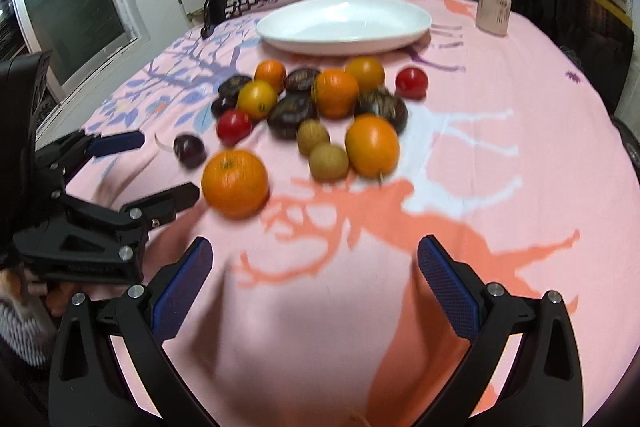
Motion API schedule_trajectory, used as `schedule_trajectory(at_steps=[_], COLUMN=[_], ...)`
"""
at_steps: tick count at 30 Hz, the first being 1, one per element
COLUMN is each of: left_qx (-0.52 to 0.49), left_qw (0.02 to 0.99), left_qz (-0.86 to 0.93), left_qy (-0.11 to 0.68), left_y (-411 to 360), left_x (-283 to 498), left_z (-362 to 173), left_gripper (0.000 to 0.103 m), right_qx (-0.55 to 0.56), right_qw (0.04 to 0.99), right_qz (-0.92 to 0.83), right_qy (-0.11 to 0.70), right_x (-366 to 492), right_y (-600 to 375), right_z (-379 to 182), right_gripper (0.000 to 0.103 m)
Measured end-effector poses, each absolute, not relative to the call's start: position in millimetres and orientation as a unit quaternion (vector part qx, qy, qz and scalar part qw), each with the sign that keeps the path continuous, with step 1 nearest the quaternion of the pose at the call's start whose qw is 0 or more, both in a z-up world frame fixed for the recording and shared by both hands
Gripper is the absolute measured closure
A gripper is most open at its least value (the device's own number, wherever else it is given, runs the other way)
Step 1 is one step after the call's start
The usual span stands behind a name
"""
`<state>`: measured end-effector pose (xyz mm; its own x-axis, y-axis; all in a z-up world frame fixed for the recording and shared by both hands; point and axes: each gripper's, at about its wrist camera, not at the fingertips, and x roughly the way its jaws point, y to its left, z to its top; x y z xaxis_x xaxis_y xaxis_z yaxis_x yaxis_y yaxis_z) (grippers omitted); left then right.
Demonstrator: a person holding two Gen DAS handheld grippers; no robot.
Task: Organize fruits
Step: 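Drop an orange on the plate with right tool while left drops a dark cherry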
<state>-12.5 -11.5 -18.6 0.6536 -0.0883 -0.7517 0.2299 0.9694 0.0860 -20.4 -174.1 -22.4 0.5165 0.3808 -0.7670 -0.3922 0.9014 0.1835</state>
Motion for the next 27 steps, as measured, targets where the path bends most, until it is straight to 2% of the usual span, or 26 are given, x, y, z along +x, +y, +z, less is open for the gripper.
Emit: schedule_trajectory(at_steps=[7,12,20,23,25,27], left_qx=[0.083,0.095,0.08,0.065,0.052,0.047], left_qw=[0.877,0.866,0.869,0.884,0.882,0.875], left_qz=[-0.115,-0.156,-0.177,-0.165,-0.171,-0.184], left_qy=[0.46,0.465,0.455,0.433,0.436,0.446], left_y=[-3.0,4.0,11.5,19.8,23.0,22.4], left_x=[0.5,9.7,14.4,17.6,21.0,22.2], left_z=[-33.1,-38.4,-31.2,-23.1,-23.0,-27.0], left_gripper=[0.002,0.002,0.002,0.015,0.039,0.052], right_qx=[-0.004,-0.105,0.012,0.048,0.079,0.091], right_qw=[0.859,0.854,0.863,0.865,0.862,0.859], right_qz=[0.233,0.219,0.239,0.238,0.248,0.259], right_qy=[0.456,0.46,0.445,0.439,0.434,0.432], right_x=[-21.1,-26.5,2.0,14.3,17.4,16.1], right_y=[-183.0,-160.4,-191.1,-202.1,-209.3,-209.5], right_z=[-33.3,-38.0,-23.0,-18.5,-17.9,-20.1], right_gripper=[0.001,0.001,0.001,0.005,0.006,0.006])
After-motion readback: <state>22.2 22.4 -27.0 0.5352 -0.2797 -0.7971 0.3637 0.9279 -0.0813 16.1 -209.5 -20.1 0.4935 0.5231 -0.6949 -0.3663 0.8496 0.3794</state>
